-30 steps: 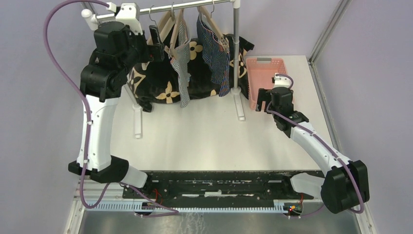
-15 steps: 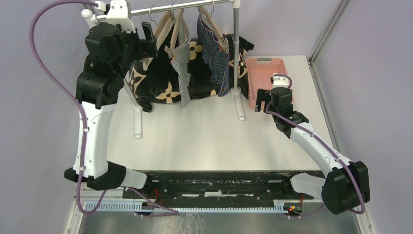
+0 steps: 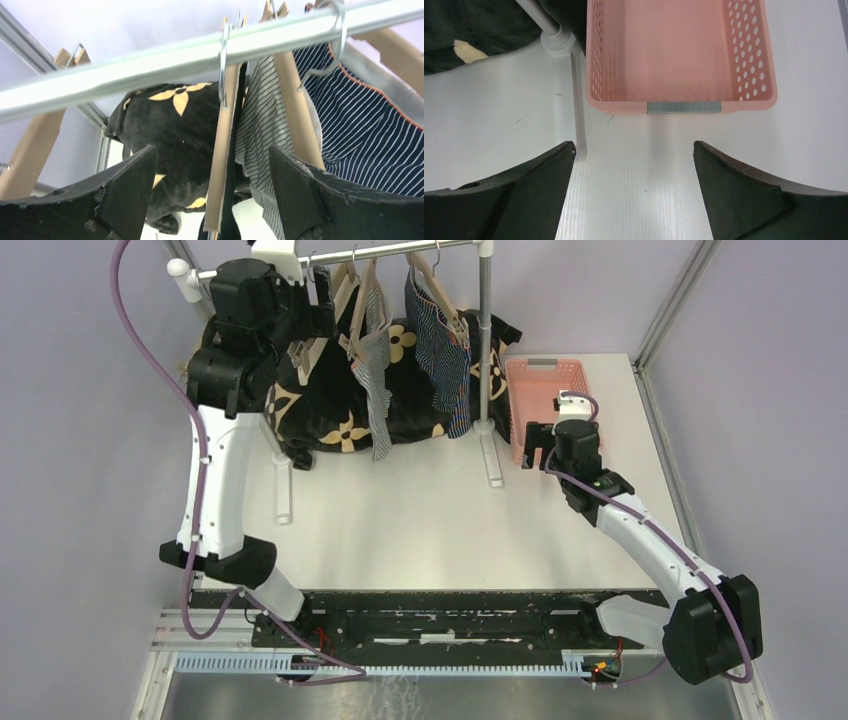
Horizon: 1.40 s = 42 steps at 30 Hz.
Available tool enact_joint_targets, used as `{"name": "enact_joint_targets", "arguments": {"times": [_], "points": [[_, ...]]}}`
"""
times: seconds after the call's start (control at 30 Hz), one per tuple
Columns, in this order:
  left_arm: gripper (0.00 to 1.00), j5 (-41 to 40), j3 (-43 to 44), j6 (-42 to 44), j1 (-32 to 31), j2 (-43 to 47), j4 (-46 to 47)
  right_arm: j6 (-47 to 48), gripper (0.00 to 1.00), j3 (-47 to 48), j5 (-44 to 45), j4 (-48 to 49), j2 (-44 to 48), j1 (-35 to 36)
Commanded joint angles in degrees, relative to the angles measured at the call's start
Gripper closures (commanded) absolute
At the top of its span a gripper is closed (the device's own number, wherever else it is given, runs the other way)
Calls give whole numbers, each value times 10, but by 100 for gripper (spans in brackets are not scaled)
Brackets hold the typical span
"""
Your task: Remove the underwear clipped to the hanger
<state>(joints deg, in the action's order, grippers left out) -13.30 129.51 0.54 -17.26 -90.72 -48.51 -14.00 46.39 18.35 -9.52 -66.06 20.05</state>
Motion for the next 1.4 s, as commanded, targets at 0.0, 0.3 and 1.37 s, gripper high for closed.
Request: {"name": "enact_joint_targets", "arguments": {"times": [0.0, 0.3, 1.37], "points": [[13, 49, 111, 17, 22, -46, -54, 9, 3, 4, 13, 31, 20, 7], [23, 124, 117, -5, 55, -64, -115, 14, 3, 7, 15, 31, 19, 15], [63, 116, 12, -23, 56, -11, 26, 32, 4, 24, 11, 34, -20, 51]]}}
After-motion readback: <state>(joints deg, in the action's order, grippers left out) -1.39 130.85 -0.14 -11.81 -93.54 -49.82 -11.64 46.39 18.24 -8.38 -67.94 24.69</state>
